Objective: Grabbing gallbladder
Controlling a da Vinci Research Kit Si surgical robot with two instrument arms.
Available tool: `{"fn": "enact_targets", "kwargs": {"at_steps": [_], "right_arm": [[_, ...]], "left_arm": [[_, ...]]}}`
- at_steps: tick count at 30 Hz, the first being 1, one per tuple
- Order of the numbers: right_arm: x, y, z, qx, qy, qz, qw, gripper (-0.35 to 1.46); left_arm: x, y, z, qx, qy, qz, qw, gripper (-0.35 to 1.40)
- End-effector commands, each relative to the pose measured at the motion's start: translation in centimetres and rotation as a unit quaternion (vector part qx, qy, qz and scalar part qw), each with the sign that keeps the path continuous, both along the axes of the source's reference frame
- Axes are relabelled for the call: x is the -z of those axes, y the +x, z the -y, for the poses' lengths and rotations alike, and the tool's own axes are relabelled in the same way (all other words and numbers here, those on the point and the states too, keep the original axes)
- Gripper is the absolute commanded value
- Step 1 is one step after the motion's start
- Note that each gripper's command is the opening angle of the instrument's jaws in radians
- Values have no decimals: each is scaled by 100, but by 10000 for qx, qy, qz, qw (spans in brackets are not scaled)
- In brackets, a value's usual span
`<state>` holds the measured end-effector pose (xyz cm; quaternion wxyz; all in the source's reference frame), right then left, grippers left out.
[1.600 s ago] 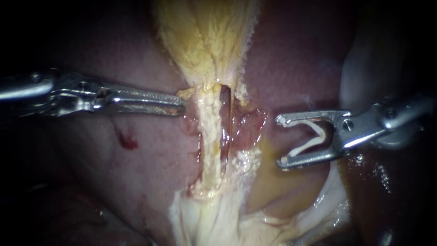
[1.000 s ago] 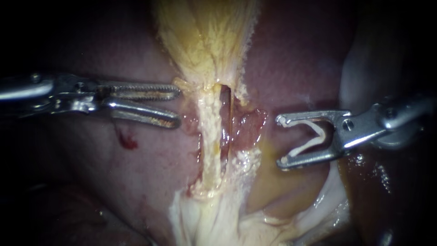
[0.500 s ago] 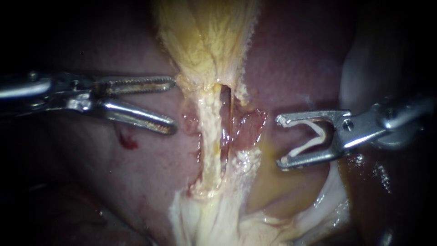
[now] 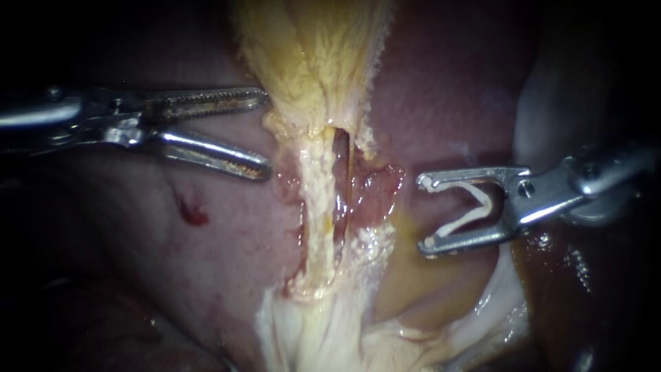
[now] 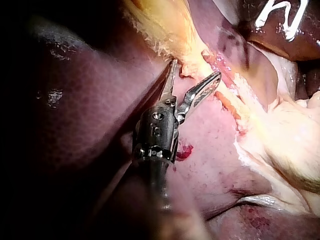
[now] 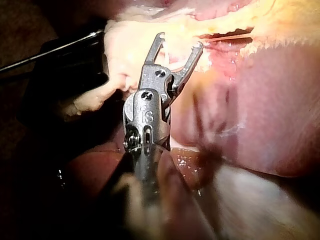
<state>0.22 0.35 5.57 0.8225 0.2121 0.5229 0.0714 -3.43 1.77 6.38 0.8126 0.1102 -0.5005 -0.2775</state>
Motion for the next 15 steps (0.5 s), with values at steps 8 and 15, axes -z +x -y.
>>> {"fn": "enact_targets", "kwargs": {"at_steps": [8, 15], "right_arm": [[0, 1, 0, -2, -1, 2, 10000, 44], [0, 1, 0, -2, -1, 3, 10000, 44]], "left_arm": [[-14, -22, 8, -21, -13, 10, 10000, 64], [-13, -40, 19, -84, -2, 54, 10000, 57]]}}
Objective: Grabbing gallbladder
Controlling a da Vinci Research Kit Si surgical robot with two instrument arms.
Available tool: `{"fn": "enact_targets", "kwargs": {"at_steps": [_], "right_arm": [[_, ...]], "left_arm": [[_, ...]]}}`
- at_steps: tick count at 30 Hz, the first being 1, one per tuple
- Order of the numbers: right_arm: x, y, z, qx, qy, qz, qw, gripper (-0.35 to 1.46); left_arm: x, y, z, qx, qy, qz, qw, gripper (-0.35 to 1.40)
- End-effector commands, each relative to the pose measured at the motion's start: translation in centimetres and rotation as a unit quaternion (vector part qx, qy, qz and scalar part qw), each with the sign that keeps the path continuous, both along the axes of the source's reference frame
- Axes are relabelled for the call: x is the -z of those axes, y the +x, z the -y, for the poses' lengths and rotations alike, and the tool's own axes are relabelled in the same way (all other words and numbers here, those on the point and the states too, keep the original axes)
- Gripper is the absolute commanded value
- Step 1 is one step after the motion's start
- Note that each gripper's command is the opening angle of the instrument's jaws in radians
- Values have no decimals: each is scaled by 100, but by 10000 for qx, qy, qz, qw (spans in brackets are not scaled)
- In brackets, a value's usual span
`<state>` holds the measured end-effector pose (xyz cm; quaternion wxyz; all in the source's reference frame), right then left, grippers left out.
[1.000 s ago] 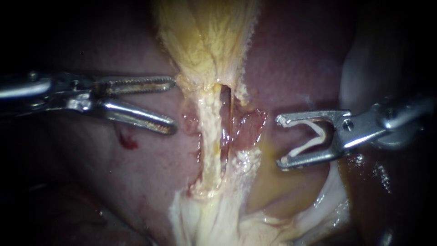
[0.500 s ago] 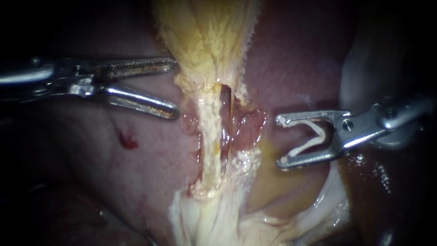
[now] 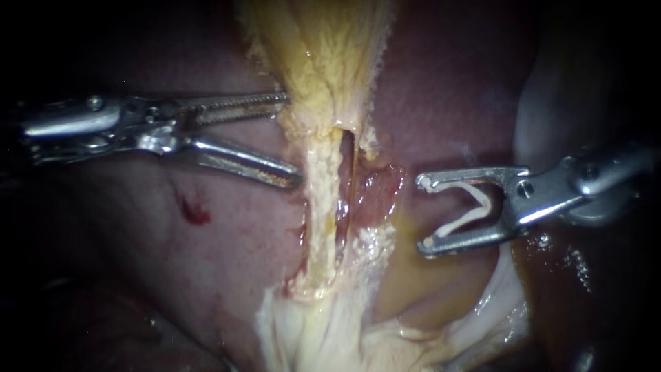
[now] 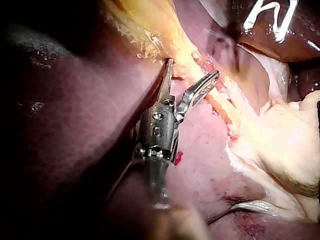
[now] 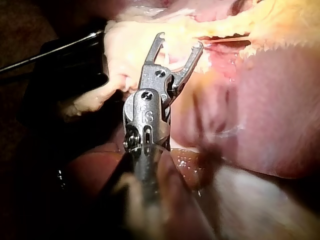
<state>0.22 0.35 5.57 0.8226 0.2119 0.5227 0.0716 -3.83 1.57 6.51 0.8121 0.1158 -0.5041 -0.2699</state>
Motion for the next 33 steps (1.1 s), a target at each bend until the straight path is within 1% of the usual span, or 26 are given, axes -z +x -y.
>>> {"fn": "enact_targets", "kwargs": {"at_steps": [1, 8, 13, 17, 18, 20, 24, 25, 26, 29, 33], "right_arm": [[0, 0, 0, -1, 0, 0, 10000, 44], [0, 1, 0, -1, 0, 0, 10000, 44], [0, 2, 0, -2, 0, 1, 10000, 44], [0, 2, 0, -3, 0, 2, 10000, 44], [0, 2, 0, -3, 0, 2, 10000, 44], [0, 2, 0, -3, 0, 2, 10000, 44], [0, 2, 0, -3, 0, 1, 10000, 44], [0, 2, 0, -3, 0, 1, 10000, 44], [0, 2, 0, -3, 0, 1, 10000, 44], [0, 2, 0, -3, 0, 1, 10000, 44], [0, 2, 0, -3, 0, 1, 10000, 44]], "left_arm": [[0, -1, 0, 3, 0, -3, 10000, 57], [-5, -5, -5, -1, 2, -17, 10000, 56], [-9, -8, -6, -17, 12, -58, 10000, 49], [-15, -8, -6, -72, -1, -103, 9999, 41], [-17, -8, -6, -81, 0, -116, 9999, 37], [-22, -6, -7, -106, 0, -136, 9999, 20], [-29, 1, -8, -136, 2, -173, 9998, -21], [-30, 3, -9, -146, 6, -202, 9997, -32], [-30, 5, -9, -156, 11, -212, 9997, -35], [-31, 8, -10, -145, 37, -226, 9996, -35], [-31, 8, -10, -114, 89, -242, 9996, -35]]}}
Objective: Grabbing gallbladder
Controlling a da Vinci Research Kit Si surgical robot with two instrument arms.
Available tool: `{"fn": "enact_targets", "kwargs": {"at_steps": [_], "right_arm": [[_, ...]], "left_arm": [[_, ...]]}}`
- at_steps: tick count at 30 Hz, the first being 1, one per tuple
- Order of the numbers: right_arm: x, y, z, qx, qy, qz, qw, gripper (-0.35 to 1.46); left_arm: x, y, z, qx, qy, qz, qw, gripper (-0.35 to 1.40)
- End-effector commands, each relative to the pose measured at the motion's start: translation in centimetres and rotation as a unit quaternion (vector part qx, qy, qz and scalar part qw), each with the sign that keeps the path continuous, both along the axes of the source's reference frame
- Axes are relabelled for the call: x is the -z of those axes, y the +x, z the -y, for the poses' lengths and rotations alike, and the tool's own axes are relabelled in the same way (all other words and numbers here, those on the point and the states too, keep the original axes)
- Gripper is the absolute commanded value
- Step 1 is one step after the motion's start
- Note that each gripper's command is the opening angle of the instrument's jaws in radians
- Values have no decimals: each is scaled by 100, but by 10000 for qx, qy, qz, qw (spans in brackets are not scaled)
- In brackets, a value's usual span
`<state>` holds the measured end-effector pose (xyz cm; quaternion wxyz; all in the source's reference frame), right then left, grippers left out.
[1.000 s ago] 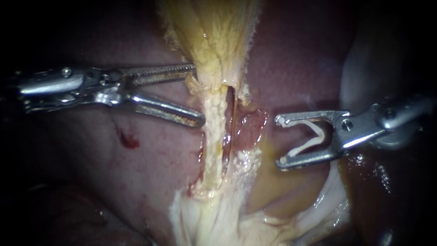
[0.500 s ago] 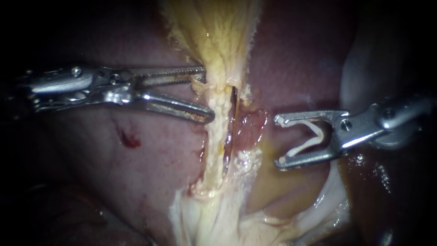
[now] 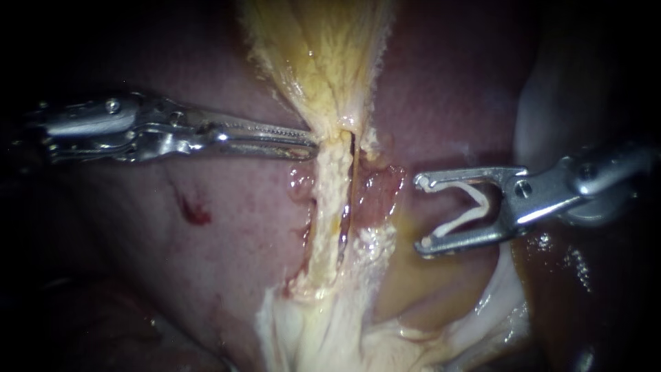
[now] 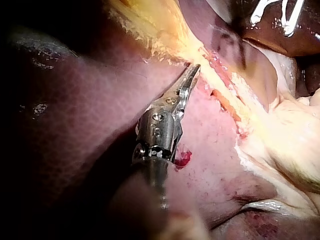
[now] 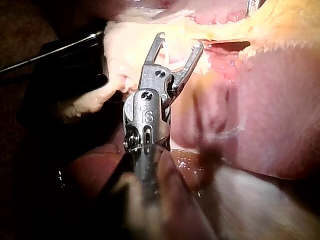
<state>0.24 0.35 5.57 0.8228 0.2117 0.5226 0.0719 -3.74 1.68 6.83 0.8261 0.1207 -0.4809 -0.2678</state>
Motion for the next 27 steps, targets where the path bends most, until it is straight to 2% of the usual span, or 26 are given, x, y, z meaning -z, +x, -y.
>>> {"fn": "enact_targets", "kwargs": {"at_steps": [1, 13, 18, 23, 27], "right_arm": [[0, 0, 0, 0, 0, -1, 10000, 44], [0, 0, 0, 1, 0, -1, 10000, 45], [0, 0, 0, 1, 1, -1, 10000, 45], [0, 0, 0, 1, 0, -1, 10000, 45], [0, 0, 0, 0, 0, -1, 10000, 45]], "left_arm": [[1, 0, 0, -8, 14, 2, 10000, -35], [31, 16, -4, 87, 394, 5, 9992, -35], [55, 37, -14, 91, 474, 27, 9988, -35], [83, 58, -23, 183, 487, -9, 9986, -35], [104, 70, -30, 301, 512, 105, 9982, -35]]}}
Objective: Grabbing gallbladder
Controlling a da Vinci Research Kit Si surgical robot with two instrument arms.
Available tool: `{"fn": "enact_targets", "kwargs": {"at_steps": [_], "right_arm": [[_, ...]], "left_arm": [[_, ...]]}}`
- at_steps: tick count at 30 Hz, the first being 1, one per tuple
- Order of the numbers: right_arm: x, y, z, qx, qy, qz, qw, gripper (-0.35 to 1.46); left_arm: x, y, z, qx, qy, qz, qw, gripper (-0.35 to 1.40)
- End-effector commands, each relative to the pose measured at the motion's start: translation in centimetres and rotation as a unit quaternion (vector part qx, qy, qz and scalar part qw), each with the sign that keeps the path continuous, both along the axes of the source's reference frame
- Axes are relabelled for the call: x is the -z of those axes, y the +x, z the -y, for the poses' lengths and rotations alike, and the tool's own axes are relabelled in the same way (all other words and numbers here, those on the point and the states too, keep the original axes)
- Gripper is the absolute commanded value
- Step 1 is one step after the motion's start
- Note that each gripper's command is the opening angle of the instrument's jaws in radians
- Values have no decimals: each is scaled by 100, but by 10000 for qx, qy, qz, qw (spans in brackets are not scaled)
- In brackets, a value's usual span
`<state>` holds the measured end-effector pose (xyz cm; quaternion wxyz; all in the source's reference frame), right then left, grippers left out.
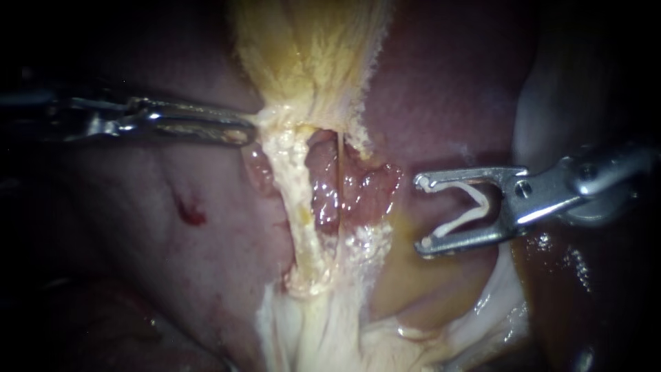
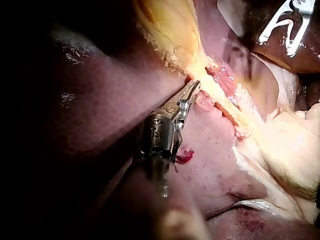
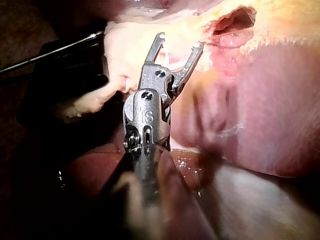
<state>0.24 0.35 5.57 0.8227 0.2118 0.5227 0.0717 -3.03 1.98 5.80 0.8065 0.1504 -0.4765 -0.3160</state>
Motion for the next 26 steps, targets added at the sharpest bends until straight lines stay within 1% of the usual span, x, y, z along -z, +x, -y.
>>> {"fn": "enact_targets", "kwargs": {"at_steps": [1, 6, 9, 26], "right_arm": [[0, 0, 0, -1, 0, 1, 10000, 45], [0, 0, 0, -1, 0, 1, 10000, 45], [0, 0, 0, -1, 0, 1, 10000, 45], [0, 0, 0, -1, 0, 1, 10000, 45]], "left_arm": [[5, 1, -2, 24, -3, 64, 10000, -35], [27, 2, -8, 62, -93, 179, 9998, -35], [34, 2, -9, 57, -138, 198, 9997, -35], [33, 4, -7, 63, -150, 188, 9997, -35]]}}
